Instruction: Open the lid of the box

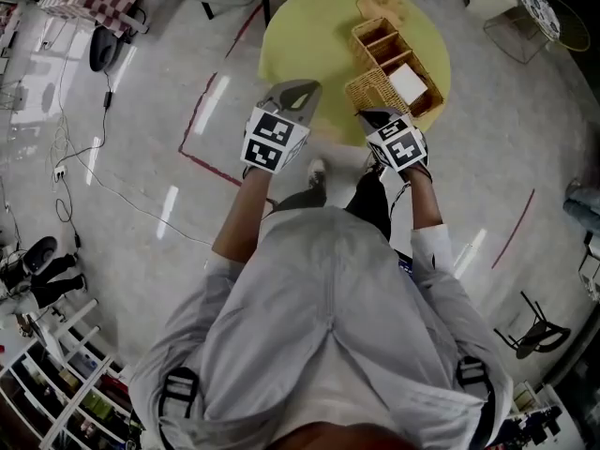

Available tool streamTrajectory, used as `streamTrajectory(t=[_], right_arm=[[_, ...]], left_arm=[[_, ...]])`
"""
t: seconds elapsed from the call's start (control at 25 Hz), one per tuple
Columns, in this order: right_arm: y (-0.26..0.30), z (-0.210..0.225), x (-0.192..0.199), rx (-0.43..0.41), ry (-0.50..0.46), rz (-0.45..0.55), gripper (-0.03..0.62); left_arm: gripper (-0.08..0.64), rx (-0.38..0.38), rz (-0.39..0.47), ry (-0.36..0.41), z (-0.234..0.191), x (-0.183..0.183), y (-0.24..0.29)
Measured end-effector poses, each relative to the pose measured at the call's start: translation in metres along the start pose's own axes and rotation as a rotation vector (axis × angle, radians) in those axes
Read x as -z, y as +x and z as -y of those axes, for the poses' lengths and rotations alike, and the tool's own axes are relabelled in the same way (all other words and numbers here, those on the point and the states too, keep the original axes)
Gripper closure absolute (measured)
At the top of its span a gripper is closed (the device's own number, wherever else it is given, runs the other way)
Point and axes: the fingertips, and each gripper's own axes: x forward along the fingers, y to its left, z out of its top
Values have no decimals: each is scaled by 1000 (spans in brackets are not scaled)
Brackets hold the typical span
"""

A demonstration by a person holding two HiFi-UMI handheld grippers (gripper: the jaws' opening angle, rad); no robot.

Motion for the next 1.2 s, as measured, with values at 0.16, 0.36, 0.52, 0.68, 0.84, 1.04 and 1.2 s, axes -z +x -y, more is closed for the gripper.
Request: streamTrajectory(t=[0.16, 0.36, 0.52, 0.68, 0.84, 1.04, 1.2], right_arm=[[19, -4, 15, -23, 22, -34, 569], [41, -1, 31, -39, 44, -60, 569], [55, 4, 40, -38, 72, -73, 568], [63, 12, 45, -30, 94, -70, 566], [56, 9, 37, -46, 111, -47, 503], [27, 15, 12, -5, 82, 16, 503], [-16, 33, -23, 106, 69, 108, 506]], left_arm=[[531, -5, -26, -8, -3, 13, -2], [531, -8, -50, -7, -4, 22, 4], [531, -2, -56, 0, -5, 26, 8], [531, 8, -67, 5, -3, 29, 14], [531, 17, -67, 9, -1, 24, 13], [531, 32, -29, 35, -1, 5, 15], [531, 52, 1, 65, 0, -17, 17]])
